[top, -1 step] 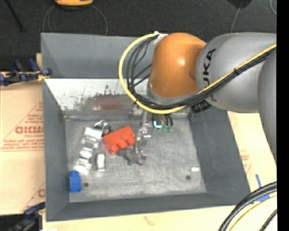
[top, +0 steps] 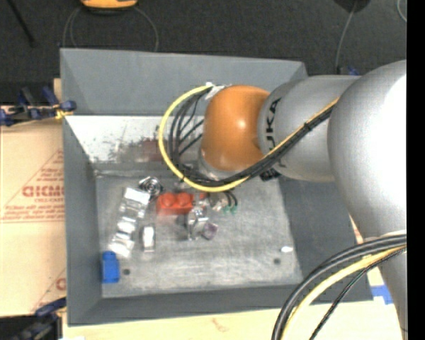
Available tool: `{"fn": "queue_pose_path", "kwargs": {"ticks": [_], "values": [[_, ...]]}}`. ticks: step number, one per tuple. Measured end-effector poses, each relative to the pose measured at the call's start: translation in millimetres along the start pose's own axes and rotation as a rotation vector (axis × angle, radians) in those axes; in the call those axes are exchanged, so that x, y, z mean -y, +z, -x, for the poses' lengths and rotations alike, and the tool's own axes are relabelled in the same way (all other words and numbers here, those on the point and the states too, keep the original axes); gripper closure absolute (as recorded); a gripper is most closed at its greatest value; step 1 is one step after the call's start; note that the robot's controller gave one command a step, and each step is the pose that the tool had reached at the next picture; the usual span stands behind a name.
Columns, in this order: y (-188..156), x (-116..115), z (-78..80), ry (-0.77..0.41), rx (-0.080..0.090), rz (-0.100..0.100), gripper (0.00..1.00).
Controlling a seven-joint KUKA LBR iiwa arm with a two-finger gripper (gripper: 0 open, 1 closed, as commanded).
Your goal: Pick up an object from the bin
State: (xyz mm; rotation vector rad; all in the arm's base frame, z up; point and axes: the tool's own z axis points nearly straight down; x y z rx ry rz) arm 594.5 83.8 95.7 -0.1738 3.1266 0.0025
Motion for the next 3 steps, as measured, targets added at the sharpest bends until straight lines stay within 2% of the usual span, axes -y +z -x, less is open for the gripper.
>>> {"fn": "queue_pose_path", "kwargs": {"ticks": [1,2,3], "values": [[3,0,-1.1,0.002,-0.004,0.001,1.00],[12,7,19.1,-0.115,-0.001,0.005,1.00],[-109,11,15.1,-0.389,0.001,-0.002,1.00]]}}
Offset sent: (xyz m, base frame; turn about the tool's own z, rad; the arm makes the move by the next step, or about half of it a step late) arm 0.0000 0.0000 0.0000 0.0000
